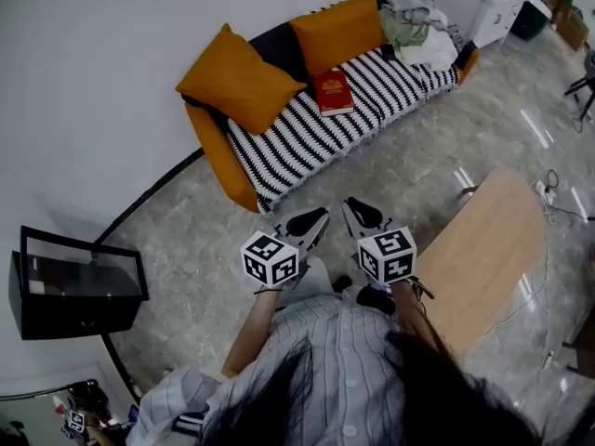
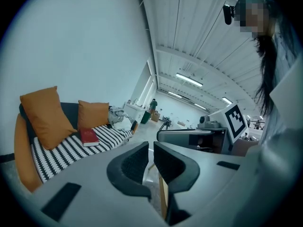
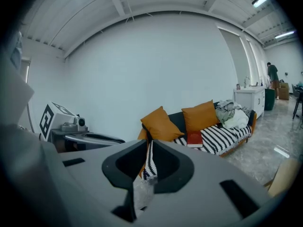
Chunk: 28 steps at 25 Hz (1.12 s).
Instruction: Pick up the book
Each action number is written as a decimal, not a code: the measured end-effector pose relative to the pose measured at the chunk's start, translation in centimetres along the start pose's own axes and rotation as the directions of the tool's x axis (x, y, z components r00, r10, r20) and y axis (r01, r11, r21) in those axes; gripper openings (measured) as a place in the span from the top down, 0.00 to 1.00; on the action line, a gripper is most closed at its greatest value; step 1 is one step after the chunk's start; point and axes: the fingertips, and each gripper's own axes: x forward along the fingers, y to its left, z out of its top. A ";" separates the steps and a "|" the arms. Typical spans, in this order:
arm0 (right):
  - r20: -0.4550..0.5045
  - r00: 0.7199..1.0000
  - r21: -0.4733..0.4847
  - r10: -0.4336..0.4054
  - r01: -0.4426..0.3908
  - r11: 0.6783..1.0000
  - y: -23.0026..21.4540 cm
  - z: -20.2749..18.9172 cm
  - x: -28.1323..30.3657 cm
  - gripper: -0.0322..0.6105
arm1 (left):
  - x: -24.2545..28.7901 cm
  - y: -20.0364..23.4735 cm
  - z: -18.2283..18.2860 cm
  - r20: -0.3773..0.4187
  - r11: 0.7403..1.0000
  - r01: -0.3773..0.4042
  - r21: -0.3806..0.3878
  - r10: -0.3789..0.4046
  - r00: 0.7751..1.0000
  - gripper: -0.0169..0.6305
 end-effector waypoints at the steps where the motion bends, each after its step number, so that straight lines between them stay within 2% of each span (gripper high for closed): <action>1: 0.001 1.000 0.006 -0.002 0.002 1.000 -0.1 0.0 0.0 0.87 | -0.1 0.1 0.0 -0.002 1.000 -0.001 0.000 0.001 1.000 0.94; 7: 0.010 1.000 0.045 -0.019 0.018 0.999 -1.1 -0.3 -0.1 0.88 | 0.1 0.3 0.0 -0.012 1.000 -0.006 0.009 0.006 1.000 0.94; 14: 0.006 1.000 0.067 -0.019 0.019 0.998 -2.5 0.3 1.6 0.88 | 1.7 2.5 0.9 -0.026 1.000 -0.006 -0.004 0.006 1.000 0.94; 19: -0.005 0.998 0.067 -0.063 0.063 0.996 -5.2 0.5 3.0 0.87 | 4.1 4.5 1.8 -0.026 1.000 0.010 -0.007 -0.010 1.000 0.94; 28: -0.036 0.995 0.094 -0.089 0.093 0.991 -8.5 3.0 9.7 0.87 | 7.8 11.4 4.7 -0.060 0.999 0.036 -0.024 -0.037 0.998 0.94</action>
